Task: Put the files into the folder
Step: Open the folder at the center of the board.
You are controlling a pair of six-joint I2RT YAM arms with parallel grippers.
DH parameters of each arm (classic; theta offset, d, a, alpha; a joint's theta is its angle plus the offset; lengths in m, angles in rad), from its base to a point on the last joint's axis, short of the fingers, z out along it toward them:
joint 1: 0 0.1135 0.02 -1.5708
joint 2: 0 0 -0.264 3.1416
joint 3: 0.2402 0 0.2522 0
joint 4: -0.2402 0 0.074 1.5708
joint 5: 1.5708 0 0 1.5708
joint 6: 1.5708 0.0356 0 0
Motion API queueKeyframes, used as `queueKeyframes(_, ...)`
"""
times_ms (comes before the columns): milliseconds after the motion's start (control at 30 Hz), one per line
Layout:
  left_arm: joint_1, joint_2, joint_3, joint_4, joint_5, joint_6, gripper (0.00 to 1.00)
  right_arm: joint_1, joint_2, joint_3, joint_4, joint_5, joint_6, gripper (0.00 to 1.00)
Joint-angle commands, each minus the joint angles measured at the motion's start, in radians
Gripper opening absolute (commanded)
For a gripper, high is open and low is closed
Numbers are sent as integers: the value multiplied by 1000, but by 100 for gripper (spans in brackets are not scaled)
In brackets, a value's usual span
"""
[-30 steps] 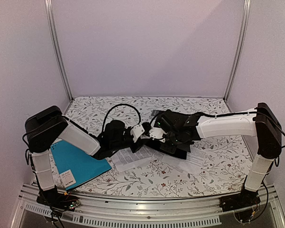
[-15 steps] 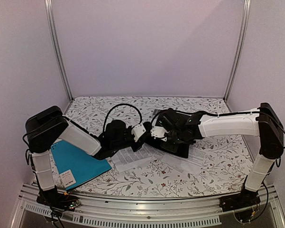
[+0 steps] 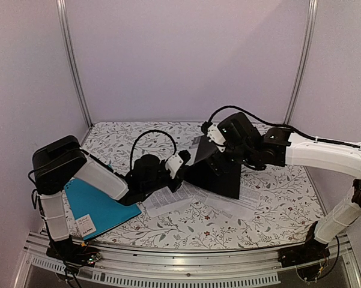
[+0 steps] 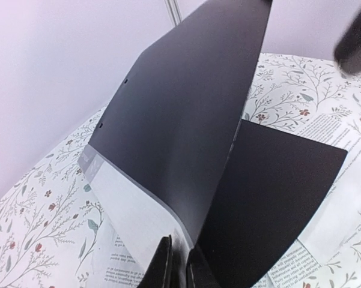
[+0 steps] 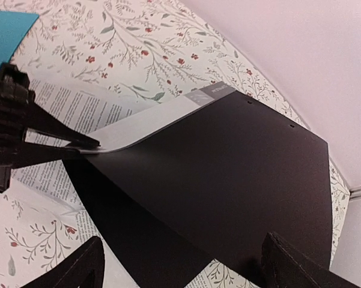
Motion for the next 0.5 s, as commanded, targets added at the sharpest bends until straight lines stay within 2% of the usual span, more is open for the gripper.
queueKeyframes(0,0,-39,-25,-20,-83,-137,0,-8,-117,0,-38,84,214,93)
queueKeyframes(67,3,-51,-30,-12,-108,-182,0,-16,-170,-13,-38,91,274,96)
queueKeyframes(200,18,-75,-77,74,-190,-362,0,-27,-213,-28,-32,132,336,99)
queueKeyframes(333,31,-90,-136,172,-264,-565,0,-38,-198,-30,-32,142,352,99)
queueKeyframes(467,33,-117,-176,179,-335,-743,0,-42,-161,-27,-31,132,364,99)
